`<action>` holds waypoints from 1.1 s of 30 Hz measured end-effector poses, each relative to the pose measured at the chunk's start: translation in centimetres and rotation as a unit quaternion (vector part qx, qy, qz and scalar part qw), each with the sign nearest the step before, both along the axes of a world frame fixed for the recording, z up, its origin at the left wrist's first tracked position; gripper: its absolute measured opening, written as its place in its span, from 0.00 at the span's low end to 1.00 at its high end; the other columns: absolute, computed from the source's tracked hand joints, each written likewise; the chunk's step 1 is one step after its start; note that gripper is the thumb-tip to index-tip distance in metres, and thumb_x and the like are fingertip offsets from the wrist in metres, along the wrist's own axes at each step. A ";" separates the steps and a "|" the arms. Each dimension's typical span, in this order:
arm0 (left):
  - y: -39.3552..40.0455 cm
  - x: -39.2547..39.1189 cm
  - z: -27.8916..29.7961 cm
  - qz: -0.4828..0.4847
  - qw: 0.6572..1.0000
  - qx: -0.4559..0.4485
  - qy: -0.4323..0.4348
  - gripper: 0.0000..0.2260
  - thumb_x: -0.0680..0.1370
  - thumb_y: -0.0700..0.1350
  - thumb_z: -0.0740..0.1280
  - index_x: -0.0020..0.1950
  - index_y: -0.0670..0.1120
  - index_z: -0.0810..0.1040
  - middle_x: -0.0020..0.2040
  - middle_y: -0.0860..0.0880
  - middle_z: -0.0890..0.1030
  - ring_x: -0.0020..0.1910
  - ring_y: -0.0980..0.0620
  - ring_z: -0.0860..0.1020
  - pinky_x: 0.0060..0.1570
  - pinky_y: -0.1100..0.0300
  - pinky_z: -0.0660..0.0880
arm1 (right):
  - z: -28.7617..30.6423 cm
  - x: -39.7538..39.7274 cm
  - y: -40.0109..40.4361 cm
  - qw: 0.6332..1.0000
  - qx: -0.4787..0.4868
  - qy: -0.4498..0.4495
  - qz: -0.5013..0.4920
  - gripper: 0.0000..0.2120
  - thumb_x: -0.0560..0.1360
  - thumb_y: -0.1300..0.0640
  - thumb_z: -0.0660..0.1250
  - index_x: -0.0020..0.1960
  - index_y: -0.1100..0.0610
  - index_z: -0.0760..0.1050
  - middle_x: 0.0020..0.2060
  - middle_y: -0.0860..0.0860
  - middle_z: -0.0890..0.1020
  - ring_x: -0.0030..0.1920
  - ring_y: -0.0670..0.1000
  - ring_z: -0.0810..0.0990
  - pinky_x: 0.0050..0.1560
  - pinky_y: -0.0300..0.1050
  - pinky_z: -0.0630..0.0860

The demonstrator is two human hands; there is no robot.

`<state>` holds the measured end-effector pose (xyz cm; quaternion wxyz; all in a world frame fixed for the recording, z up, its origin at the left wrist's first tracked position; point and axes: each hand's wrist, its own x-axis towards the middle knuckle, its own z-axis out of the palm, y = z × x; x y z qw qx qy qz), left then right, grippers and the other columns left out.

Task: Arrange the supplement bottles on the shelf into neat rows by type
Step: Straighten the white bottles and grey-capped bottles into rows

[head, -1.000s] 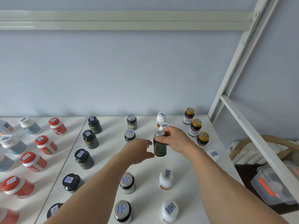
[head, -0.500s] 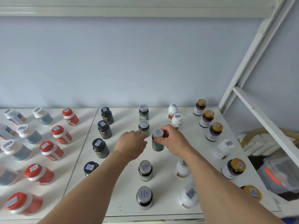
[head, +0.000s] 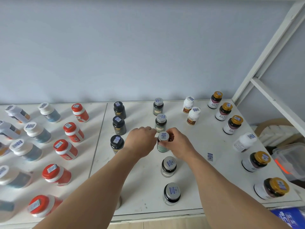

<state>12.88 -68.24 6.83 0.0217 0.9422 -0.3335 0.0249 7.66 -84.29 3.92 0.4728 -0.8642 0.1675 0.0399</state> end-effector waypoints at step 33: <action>-17.6 4.7 -1.1 0.167 0.925 -0.155 0.305 0.28 0.77 0.54 0.67 0.74 0.49 0.64 0.68 0.50 0.74 0.67 0.50 0.72 0.65 0.52 0.69 | 3.0 7.5 -17.7 0.996 -0.072 0.029 0.043 0.18 0.74 0.49 0.70 0.63 0.50 0.73 0.54 0.50 0.81 0.51 0.51 0.78 0.41 0.42 0.70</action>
